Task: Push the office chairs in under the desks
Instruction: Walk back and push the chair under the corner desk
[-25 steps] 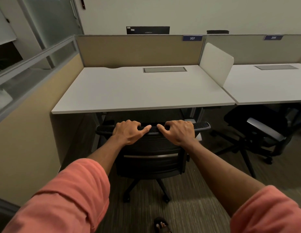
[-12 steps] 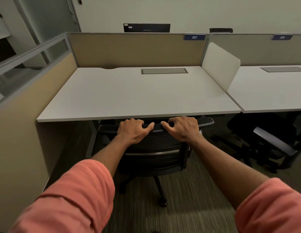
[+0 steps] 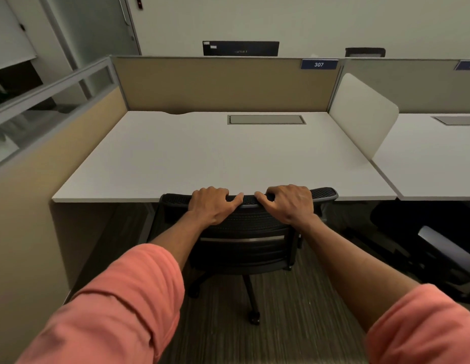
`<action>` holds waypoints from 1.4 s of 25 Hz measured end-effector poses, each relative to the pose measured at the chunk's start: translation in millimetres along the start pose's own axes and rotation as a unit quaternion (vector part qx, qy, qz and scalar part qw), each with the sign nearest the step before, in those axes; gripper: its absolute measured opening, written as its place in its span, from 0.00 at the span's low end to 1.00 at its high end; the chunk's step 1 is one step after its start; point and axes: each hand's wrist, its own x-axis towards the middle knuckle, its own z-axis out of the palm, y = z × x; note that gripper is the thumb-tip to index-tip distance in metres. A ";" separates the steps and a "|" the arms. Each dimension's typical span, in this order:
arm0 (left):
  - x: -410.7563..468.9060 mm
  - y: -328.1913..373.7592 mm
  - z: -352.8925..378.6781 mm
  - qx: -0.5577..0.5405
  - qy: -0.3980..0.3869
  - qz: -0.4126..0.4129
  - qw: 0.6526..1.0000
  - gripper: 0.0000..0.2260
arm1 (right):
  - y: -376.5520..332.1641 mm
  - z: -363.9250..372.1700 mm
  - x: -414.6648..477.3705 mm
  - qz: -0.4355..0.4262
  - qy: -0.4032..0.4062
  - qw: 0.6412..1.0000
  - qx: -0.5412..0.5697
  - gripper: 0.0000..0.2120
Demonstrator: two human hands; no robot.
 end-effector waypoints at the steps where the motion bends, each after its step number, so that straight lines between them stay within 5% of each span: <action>1: 7.8 -0.1 0.4 -0.001 -0.002 0.000 1.000 0.28 | 2.8 1.7 6.7 0.001 0.001 1.000 0.000 0.34; 27: 82.3 -4.4 8.7 0.017 0.003 -0.015 1.000 0.26 | 29.0 21.3 72.0 0.026 -0.013 1.000 0.006 0.34; 31: 66.9 5.7 2.0 0.036 -0.001 -0.096 0.995 0.33 | 30.2 13.0 63.6 0.002 -0.039 0.998 0.038 0.34; 35: 37.6 18.0 -8.8 0.033 0.015 -0.075 0.997 0.36 | 29.5 -4.0 35.3 -0.012 -0.048 0.998 0.034 0.32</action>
